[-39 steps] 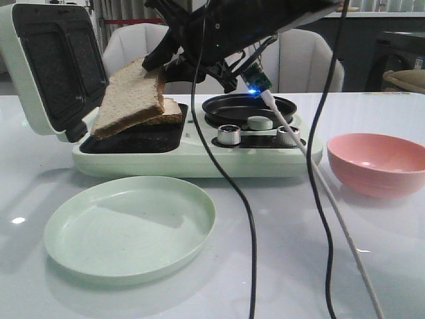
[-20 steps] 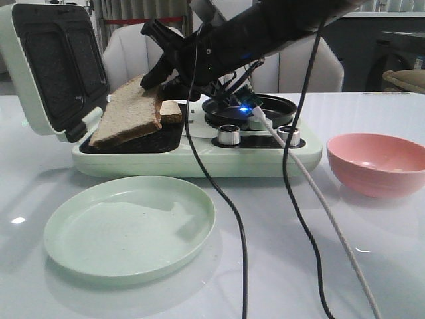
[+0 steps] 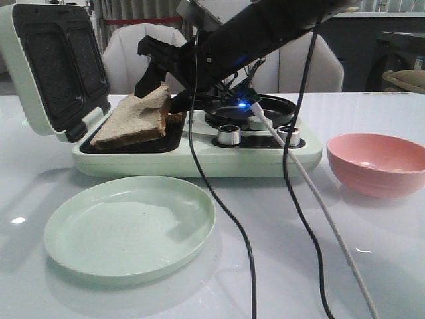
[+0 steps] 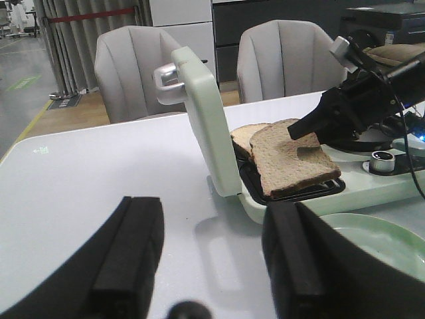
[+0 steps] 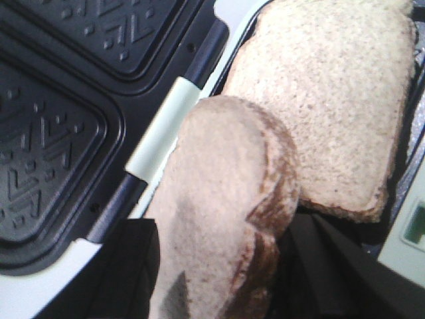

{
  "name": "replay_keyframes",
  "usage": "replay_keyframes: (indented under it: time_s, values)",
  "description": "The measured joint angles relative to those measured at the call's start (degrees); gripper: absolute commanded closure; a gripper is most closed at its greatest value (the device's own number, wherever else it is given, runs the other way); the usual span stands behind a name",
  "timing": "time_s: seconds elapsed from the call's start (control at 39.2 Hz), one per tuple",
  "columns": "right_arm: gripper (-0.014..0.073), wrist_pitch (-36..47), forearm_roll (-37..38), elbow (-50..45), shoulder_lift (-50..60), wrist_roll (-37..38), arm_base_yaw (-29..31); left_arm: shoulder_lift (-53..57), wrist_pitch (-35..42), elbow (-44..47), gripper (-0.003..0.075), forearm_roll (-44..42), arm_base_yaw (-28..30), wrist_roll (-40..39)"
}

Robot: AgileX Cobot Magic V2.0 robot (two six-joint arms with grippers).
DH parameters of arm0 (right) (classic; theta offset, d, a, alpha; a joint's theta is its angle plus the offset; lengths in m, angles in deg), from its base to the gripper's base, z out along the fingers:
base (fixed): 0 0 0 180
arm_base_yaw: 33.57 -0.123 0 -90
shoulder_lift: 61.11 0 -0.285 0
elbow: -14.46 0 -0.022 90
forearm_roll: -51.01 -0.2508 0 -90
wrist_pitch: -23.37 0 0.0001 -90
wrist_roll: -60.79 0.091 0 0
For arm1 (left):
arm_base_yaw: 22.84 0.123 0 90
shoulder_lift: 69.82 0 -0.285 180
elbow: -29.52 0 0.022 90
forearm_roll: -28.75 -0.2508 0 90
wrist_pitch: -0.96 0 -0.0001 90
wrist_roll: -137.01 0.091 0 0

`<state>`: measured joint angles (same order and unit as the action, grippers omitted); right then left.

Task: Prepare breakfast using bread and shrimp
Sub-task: 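Lay the bread on the first slice and open the right gripper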

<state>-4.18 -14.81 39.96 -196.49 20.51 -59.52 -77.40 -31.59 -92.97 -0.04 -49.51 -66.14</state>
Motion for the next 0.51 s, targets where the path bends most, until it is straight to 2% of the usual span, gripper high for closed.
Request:
replay_keyframes:
  time_s: [0.36,0.51]
  values:
    - [0.0097,-3.1,21.8,6.6,0.1,0.4,-1.6,0.0,0.0,0.0,0.0316,0.0,0.0,0.0]
    - [0.0097,-4.1,33.5,8.0,1.0,4.5,-1.9,0.0,0.0,0.0,0.0317,0.0,0.0,0.0]
